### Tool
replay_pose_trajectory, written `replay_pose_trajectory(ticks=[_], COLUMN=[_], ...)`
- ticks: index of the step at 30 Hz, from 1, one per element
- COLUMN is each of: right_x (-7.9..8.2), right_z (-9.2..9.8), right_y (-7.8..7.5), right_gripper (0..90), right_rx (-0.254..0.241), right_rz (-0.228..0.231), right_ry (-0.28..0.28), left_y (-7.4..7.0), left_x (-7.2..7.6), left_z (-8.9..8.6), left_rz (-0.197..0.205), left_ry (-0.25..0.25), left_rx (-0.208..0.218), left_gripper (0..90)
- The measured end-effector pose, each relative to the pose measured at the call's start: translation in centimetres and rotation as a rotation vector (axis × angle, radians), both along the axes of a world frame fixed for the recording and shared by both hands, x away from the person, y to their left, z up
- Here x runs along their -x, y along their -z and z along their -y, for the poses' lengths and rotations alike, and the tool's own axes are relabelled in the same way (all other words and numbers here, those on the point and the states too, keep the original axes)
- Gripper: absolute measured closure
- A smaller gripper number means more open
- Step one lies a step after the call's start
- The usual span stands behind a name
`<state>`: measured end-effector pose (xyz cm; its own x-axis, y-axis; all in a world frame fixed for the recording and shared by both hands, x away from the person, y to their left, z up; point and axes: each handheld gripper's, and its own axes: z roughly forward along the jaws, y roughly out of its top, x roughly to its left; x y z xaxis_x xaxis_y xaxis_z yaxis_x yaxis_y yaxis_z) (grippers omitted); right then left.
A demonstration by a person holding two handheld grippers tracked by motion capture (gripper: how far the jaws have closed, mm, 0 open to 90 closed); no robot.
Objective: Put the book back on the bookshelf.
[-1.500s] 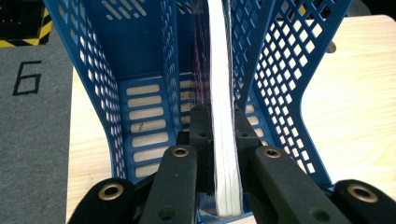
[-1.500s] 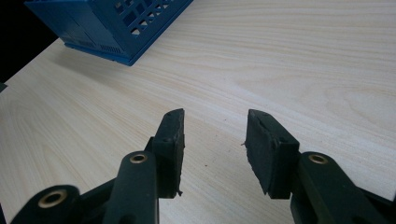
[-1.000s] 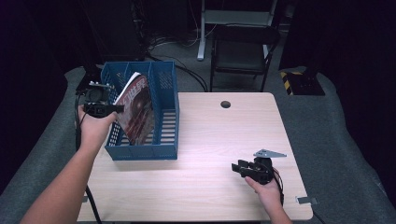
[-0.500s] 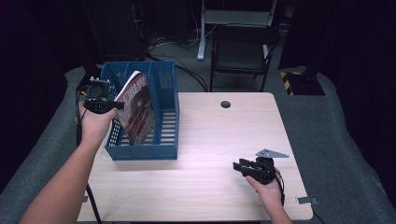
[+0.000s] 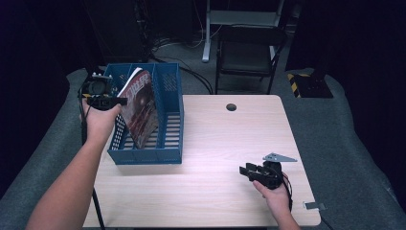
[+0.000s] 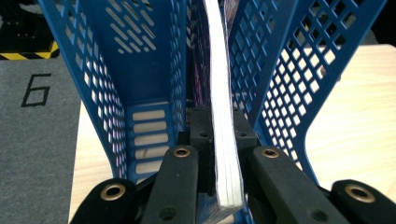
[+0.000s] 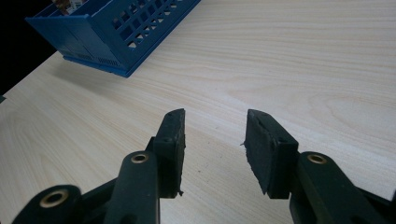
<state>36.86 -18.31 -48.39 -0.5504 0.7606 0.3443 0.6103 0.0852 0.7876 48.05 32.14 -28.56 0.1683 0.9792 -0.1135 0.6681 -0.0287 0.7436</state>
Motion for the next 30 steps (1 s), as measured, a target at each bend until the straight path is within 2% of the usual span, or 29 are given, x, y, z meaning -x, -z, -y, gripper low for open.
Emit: replay_pose_trajectory(ticks=[4, 5, 8, 14, 20, 30], right_x=[0.0, 0.0, 0.0, -0.1, -0.1, -0.1], right_z=[0.1, 0.1, 0.1, 0.2, 0.2, 0.1], right_y=[0.0, 0.0, 0.0, 0.1, 0.1, 0.1], right_gripper=[57.6, 57.6, 57.6, 57.7, 57.6, 57.8], right_rx=[-0.003, -0.002, -0.005, -0.004, -0.003, 0.003], right_rz=[0.002, 0.002, 0.003, -0.003, -0.003, -0.005], right_ry=[-0.001, -0.001, 0.0, 0.0, -0.001, -0.005], left_y=[0.1, 0.1, 0.0, 0.1, 0.4, 1.1], left_x=[-0.6, -0.8, -1.3, -1.9, -2.0, -2.0], left_z=[0.1, 0.1, 0.3, 0.3, 0.4, 0.5], left_rz=[0.007, -0.002, 0.016, 0.027, 0.059, 0.073], left_ry=[-0.02, -0.02, -0.034, -0.054, -0.078, -0.088], left_rx=[0.011, 0.01, 0.014, 0.021, 0.009, 0.006], left_gripper=[84.1, 84.1, 84.1, 84.1, 84.1, 84.1])
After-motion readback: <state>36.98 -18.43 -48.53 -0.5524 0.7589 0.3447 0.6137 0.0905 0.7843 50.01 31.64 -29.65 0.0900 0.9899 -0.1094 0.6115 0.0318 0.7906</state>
